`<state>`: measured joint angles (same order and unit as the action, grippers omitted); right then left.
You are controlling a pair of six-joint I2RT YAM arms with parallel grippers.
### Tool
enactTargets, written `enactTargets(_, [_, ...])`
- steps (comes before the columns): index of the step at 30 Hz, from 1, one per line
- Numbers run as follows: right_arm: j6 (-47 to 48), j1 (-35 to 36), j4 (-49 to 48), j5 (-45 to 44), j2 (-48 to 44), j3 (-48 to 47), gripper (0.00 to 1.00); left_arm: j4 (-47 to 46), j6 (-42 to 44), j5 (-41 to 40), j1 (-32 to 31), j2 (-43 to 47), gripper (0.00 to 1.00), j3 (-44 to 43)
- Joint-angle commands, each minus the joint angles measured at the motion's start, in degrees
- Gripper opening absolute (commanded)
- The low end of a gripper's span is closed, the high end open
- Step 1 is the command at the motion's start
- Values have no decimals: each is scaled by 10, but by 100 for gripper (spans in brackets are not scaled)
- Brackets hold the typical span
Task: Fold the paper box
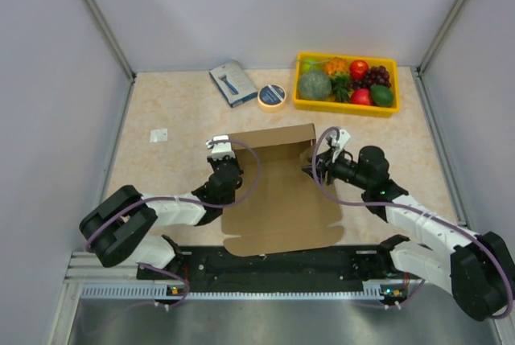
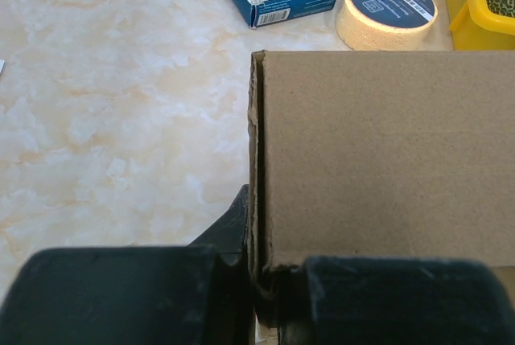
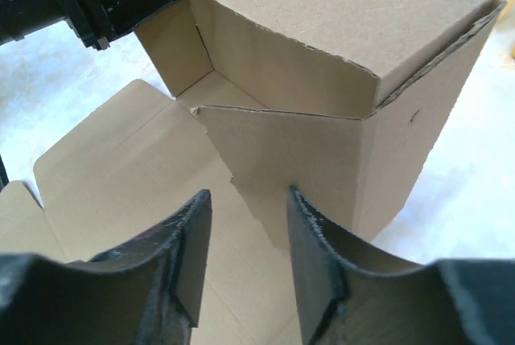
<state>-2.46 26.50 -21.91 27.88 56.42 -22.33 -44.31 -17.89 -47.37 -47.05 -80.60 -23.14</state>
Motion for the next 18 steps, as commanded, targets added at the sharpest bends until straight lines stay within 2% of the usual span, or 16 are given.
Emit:
enactTargets(1, [23,5,-31,25,29,-46,40,73,-12,50,-8,-6,0,17])
enactTargets(2, [38,4,-25,18,33,-53,36,75,-14,50,-8,-5,0,18])
enactTargets(4, [45,4,-15,-60,38,-59,25,74,-17,50,-8,-4,0,20])
enactTargets(6, [62,4,11,-125,40,-69,10,74,-17,50,-7,-4,0,20])
enactTargets(7, [56,4,13,-146,40,-72,7,75,-17,49,-8,-5,0,19])
enactTargets(11, [40,5,30,-183,42,-90,13,74,-17,48,-8,-11,0,16])
enactTargets(15, [8,9,40,-236,45,-94,13,76,-18,48,-7,-14,0,14])
enactTargets(17, [-23,11,24,-216,60,-95,12,75,-20,48,-8,-16,0,13])
enactTargets(18, [-28,15,19,-175,67,-98,12,75,-20,48,-7,-17,0,13])
